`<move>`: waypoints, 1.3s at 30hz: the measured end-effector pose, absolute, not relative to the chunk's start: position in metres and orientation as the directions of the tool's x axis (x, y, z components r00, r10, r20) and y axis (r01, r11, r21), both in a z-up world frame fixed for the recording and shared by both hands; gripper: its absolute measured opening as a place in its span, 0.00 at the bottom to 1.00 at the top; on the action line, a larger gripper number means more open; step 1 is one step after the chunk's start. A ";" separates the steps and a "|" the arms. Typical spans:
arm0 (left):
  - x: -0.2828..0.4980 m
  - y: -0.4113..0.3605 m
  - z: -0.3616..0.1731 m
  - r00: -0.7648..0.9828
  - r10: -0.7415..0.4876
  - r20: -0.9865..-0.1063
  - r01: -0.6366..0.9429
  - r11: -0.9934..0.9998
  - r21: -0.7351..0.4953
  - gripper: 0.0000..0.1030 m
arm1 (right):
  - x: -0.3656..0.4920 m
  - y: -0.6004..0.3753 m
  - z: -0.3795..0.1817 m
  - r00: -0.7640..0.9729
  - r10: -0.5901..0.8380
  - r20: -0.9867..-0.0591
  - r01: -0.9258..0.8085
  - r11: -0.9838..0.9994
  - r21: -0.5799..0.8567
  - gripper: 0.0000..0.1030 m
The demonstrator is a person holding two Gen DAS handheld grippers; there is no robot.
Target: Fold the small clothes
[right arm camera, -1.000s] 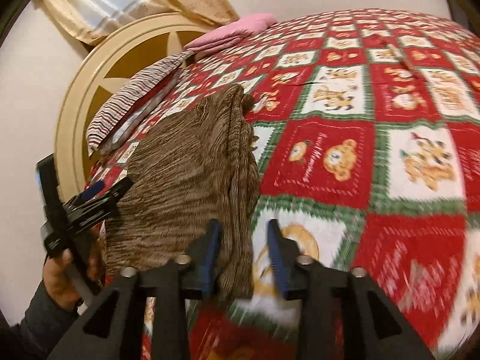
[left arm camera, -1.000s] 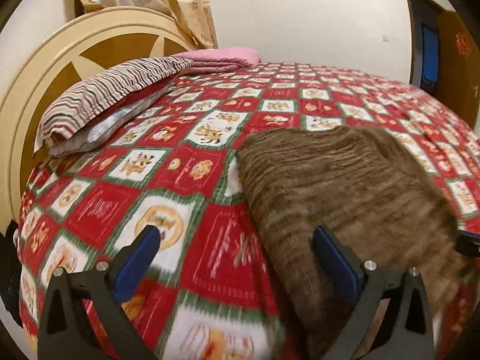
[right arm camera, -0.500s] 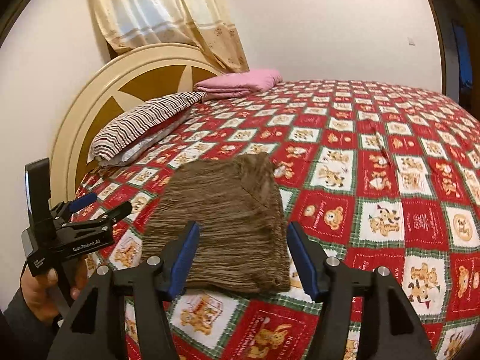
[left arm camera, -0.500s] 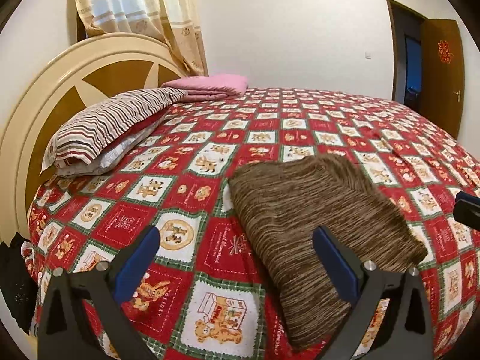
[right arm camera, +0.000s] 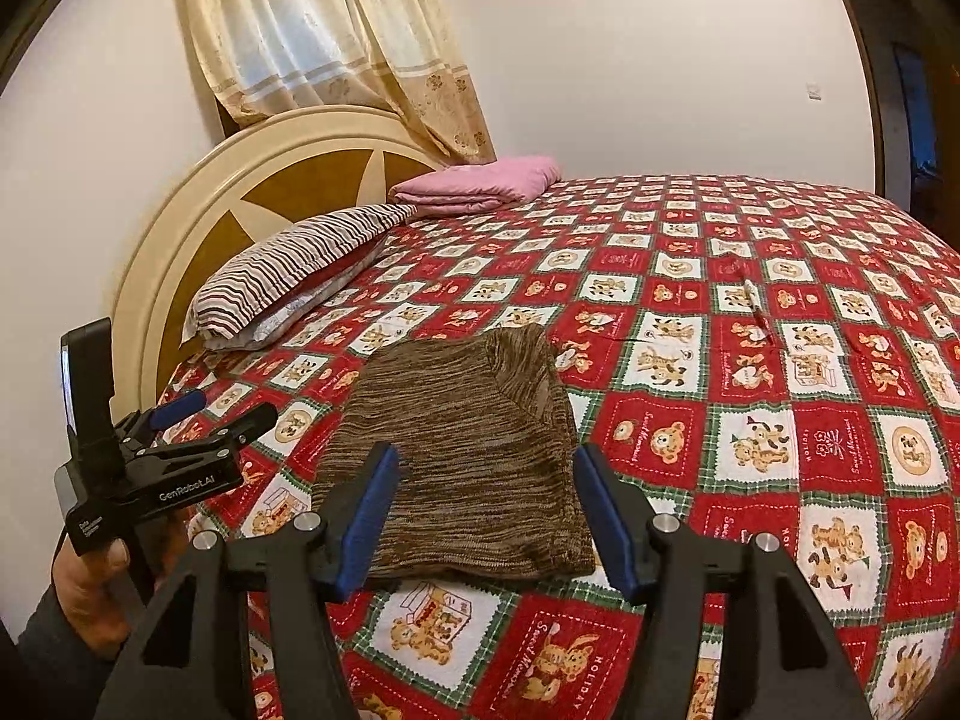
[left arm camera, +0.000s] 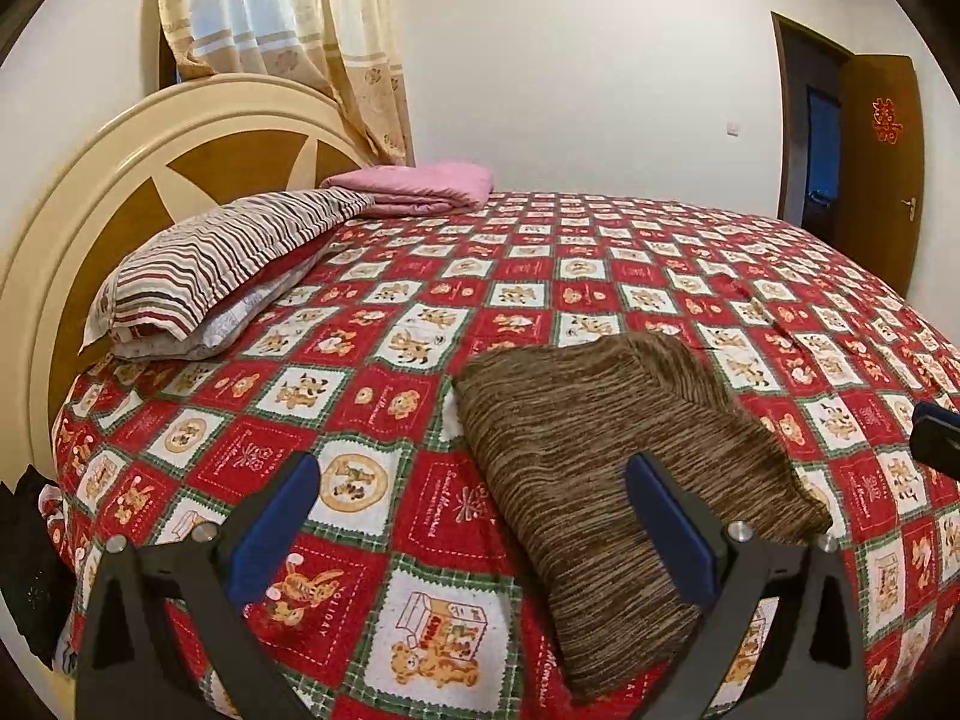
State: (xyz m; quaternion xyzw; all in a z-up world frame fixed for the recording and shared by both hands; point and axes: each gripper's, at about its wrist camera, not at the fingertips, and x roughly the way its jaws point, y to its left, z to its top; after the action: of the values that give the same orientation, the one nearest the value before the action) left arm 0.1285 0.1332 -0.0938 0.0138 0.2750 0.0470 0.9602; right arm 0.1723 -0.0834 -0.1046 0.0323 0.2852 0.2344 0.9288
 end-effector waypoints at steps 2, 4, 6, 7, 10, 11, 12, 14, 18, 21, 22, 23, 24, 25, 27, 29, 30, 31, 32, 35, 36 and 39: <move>0.129 0.132 -0.093 0.845 0.097 -0.526 -0.081 0.995 0.054 1.00 | 0.172 -0.083 -0.105 0.727 0.455 -0.514 -0.418 0.887 0.194 0.60; 0.129 0.131 -0.094 0.844 0.097 -0.528 -0.080 0.995 0.056 1.00 | 0.170 -0.083 -0.105 0.727 0.454 -0.515 -0.418 0.888 0.193 0.60; 0.129 0.131 -0.095 0.843 0.097 -0.530 -0.079 0.995 0.056 1.00 | 0.169 -0.083 -0.105 0.727 0.455 -0.514 -0.418 0.887 0.194 0.60; 0.129 0.131 -0.095 0.842 0.096 -0.530 -0.078 0.995 0.056 1.00 | 0.169 -0.084 -0.104 0.728 0.454 -0.513 -0.417 0.888 0.194 0.60; 0.129 0.130 -0.095 0.842 0.097 -0.530 -0.079 0.995 0.056 1.00 | 0.168 -0.086 -0.104 0.730 0.454 -0.511 -0.414 0.888 0.199 0.60; 0.129 0.130 -0.095 0.842 0.097 -0.530 -0.079 0.995 0.057 1.00 | 0.168 -0.086 -0.104 0.731 0.453 -0.510 -0.412 0.889 0.200 0.60; 0.129 0.130 -0.095 0.842 0.097 -0.530 -0.079 0.995 0.057 1.00 | 0.168 -0.087 -0.104 0.732 0.452 -0.510 -0.411 0.890 0.200 0.60; 0.129 0.129 -0.096 0.842 0.096 -0.530 -0.077 0.995 0.058 1.00 | 0.167 -0.088 -0.104 0.732 0.453 -0.509 -0.410 0.889 0.203 0.60; 0.129 0.128 -0.096 0.842 0.096 -0.531 -0.076 0.995 0.059 1.00 | 0.166 -0.088 -0.104 0.733 0.454 -0.507 -0.411 0.889 0.202 0.60; 0.128 0.128 -0.095 0.843 0.097 -0.530 -0.078 0.995 0.058 1.00 | 0.166 -0.088 -0.103 0.733 0.454 -0.506 -0.411 0.889 0.202 0.60; 0.129 0.128 -0.095 0.842 0.096 -0.530 -0.078 0.995 0.057 1.00 | 0.166 -0.088 -0.103 0.733 0.454 -0.506 -0.410 0.889 0.202 0.60; 0.129 0.128 -0.095 0.842 0.095 -0.530 -0.077 0.995 0.057 1.00 | 0.165 -0.089 -0.103 0.734 0.454 -0.505 -0.410 0.889 0.203 0.60; 0.128 0.128 -0.095 0.843 0.095 -0.530 -0.077 0.995 0.056 1.00 | 0.164 -0.089 -0.103 0.734 0.454 -0.505 -0.411 0.889 0.203 0.60; 0.129 0.128 -0.095 0.843 0.095 -0.530 -0.077 0.995 0.056 1.00 | 0.164 -0.089 -0.103 0.735 0.453 -0.505 -0.410 0.889 0.202 0.60; 0.129 0.129 -0.095 0.842 0.100 -0.531 -0.081 0.995 0.059 1.00 | 0.163 -0.090 -0.102 0.737 0.453 -0.501 -0.408 0.890 0.203 0.60; 0.128 0.128 -0.095 0.842 0.100 -0.531 -0.083 0.995 0.056 1.00 | 0.161 -0.091 -0.101 0.740 0.453 -0.498 -0.407 0.890 0.204 0.60; 0.128 0.128 -0.094 0.842 0.101 -0.530 -0.085 0.995 0.055 1.00 | 0.161 -0.091 -0.100 0.741 0.452 -0.496 -0.406 0.890 0.205 0.60; 0.128 0.128 -0.093 0.843 0.103 -0.529 -0.087 0.995 0.055 1.00 | 0.160 -0.092 -0.100 0.742 0.453 -0.495 -0.406 0.890 0.206 0.60; 0.128 0.128 -0.092 0.843 0.100 -0.529 -0.085 0.995 0.054 1.00 | 0.160 -0.092 -0.099 0.743 0.453 -0.493 -0.406 0.890 0.206 0.60; 0.126 0.128 -0.087 0.850 0.107 -0.517 -0.089 0.994 0.060 1.00 | 0.159 -0.093 -0.097 0.747 0.453 -0.486 -0.406 0.890 0.206 0.60; 0.125 0.127 -0.086 0.853 0.114 -0.510 -0.095 0.994 0.063 1.00 | 0.158 -0.094 -0.097 0.748 0.453 -0.484 -0.406 0.890 0.206 0.60; 0.122 0.128 -0.081 0.863 0.120 -0.490 -0.103 0.993 0.062 1.00 | 0.158 -0.094 -0.096 0.750 0.454 -0.481 -0.405 0.890 0.208 0.60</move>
State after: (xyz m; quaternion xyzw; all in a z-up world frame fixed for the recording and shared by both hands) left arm 0.1223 0.1282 -0.0813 0.0170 0.2548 0.0579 0.9651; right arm 0.1575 -0.0944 -0.0956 0.0454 0.2686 0.2300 0.9343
